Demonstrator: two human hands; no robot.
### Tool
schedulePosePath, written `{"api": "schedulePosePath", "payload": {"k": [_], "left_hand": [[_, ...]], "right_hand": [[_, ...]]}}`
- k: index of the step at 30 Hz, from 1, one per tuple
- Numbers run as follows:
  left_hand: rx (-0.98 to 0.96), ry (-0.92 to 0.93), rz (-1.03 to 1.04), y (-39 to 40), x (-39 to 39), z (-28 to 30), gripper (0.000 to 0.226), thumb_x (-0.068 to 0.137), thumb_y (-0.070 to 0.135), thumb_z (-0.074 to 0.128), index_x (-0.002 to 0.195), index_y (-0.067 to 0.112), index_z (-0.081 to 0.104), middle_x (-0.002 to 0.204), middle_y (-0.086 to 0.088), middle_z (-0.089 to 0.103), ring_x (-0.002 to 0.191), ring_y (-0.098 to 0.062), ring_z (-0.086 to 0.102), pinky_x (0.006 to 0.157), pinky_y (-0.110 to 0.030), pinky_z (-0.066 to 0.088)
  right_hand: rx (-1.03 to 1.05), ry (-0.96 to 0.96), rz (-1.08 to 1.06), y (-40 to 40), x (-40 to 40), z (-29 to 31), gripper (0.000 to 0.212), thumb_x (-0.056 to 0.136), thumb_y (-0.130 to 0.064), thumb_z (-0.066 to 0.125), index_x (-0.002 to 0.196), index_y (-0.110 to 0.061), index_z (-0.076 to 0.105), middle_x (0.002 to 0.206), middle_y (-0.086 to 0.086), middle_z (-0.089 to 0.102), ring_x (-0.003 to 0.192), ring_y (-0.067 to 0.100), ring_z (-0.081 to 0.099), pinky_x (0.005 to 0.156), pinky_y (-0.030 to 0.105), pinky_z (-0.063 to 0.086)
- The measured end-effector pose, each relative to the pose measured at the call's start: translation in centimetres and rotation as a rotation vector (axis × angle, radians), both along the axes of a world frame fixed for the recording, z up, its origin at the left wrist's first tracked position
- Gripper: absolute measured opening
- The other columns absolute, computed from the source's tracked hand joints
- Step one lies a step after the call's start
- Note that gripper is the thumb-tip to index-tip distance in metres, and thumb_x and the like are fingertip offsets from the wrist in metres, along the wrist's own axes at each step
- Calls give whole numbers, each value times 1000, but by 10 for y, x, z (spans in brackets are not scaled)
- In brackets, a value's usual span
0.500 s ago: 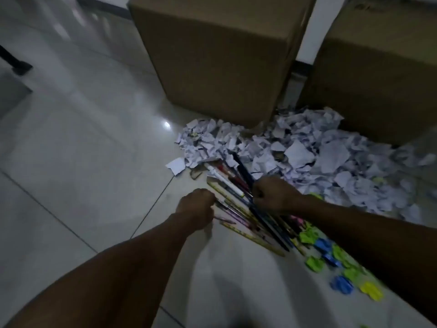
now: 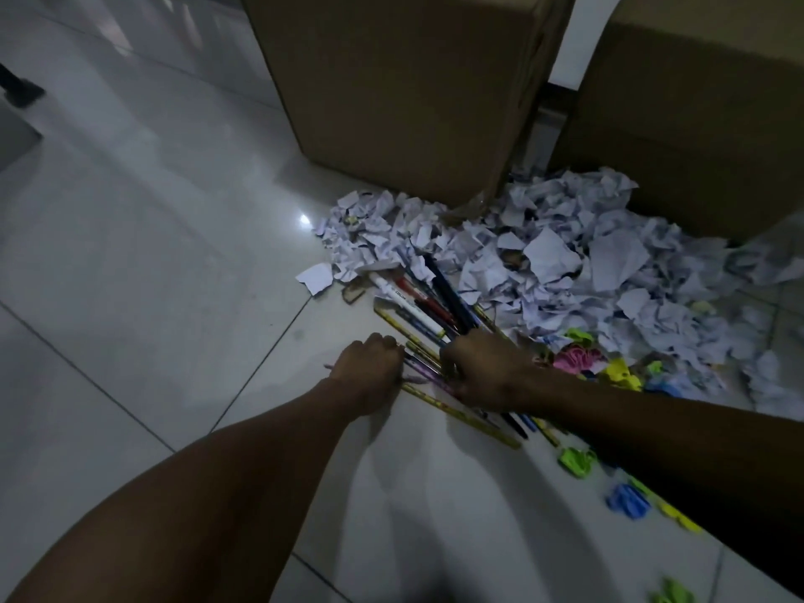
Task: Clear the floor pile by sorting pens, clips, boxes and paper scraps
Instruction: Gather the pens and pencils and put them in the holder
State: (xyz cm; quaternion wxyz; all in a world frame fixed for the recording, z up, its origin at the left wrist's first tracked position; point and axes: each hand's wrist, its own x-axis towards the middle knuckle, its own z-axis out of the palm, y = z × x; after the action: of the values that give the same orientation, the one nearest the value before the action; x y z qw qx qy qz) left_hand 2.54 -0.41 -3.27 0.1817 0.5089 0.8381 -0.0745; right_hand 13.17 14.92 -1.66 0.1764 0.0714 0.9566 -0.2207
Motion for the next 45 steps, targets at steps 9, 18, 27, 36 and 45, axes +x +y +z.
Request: {"api": "schedulePosePath", "payload": {"k": [9,18,27,36,45], "left_hand": [[47,28,218,-35,-6,38,30,91,11,48,119,9,39,110,-12,58,99,-30,52,80,-38,35],[469,-338,1012,-56,-24,39,23,95,15,43,109,-2,48,106,-24,58,97,-40,56,74,-38,43],[615,-1176,1322,-12,-13,59,22,89,22,66,93,0,62,59,-5,39,45,-12,27,43,-21,20],[743,-972,1428,-11,-19,66,16,97,16,47,89,10,60,65,-9,61,55,-17,44,51,-27,32],[766,-1204,1609,-58,-31,44,22,101,16,46,80,15,38,52,1,19,40,-12,21,39,-18,23]], "right_hand": [[237,-89,49,-43,5,-8,9,92,-23,56,97,-16,59,105,11,61,96,31,63,72,35,48],[286,-126,44,-56,-1,-5,17,91,-22,59,106,-14,61,108,9,64,99,28,64,78,34,49],[-962,-158,-787,-54,-42,33,17,78,-9,76,67,-5,63,52,7,50,45,15,40,47,23,27],[-559,2,-649,-33,-33,21,29,78,-28,80,75,0,73,59,6,65,44,11,52,43,20,45],[256,-5,-93,-41,-12,-9,22,92,-33,57,103,-14,63,106,11,65,93,29,65,77,36,51]]}}
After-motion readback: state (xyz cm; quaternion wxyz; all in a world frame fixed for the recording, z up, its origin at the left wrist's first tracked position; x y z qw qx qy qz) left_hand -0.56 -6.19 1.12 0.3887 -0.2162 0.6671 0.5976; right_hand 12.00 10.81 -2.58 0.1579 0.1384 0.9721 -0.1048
